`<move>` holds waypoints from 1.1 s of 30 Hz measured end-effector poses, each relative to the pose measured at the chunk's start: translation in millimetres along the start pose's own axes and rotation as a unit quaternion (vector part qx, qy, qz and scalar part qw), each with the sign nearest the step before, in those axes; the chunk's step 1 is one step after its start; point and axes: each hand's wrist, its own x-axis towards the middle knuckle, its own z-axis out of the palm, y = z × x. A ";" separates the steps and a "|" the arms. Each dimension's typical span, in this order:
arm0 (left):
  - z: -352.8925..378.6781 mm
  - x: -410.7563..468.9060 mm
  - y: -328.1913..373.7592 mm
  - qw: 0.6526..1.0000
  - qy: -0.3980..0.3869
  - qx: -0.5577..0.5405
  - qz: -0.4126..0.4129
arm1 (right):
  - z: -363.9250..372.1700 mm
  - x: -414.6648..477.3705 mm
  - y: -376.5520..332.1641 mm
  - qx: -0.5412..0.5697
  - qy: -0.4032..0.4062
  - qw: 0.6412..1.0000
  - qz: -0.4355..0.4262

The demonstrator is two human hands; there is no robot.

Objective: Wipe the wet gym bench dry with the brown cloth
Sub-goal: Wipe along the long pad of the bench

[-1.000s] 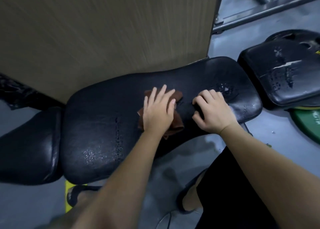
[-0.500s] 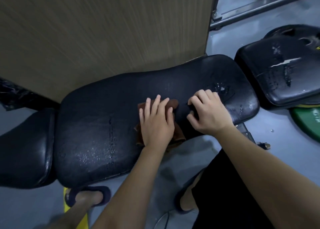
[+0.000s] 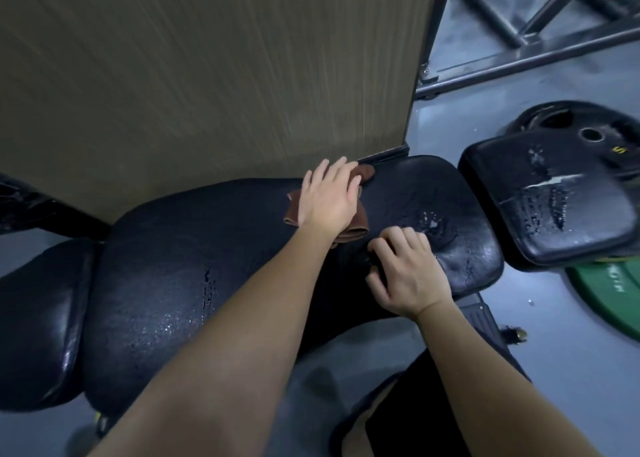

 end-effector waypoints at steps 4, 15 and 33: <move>1.2 -55.5 -0.9 0.999 0.007 -0.039 0.010 | 0.8 -0.9 -1.1 -0.010 0.008 1.000 0.014; -37.8 -159.3 -4.0 0.875 -0.088 -0.451 -0.151 | -11.2 13.7 -19.0 -0.052 0.050 0.996 0.049; -7.2 -215.3 -91.6 0.978 0.095 0.061 -0.176 | 27.3 23.2 -85.1 0.049 -0.031 0.996 0.069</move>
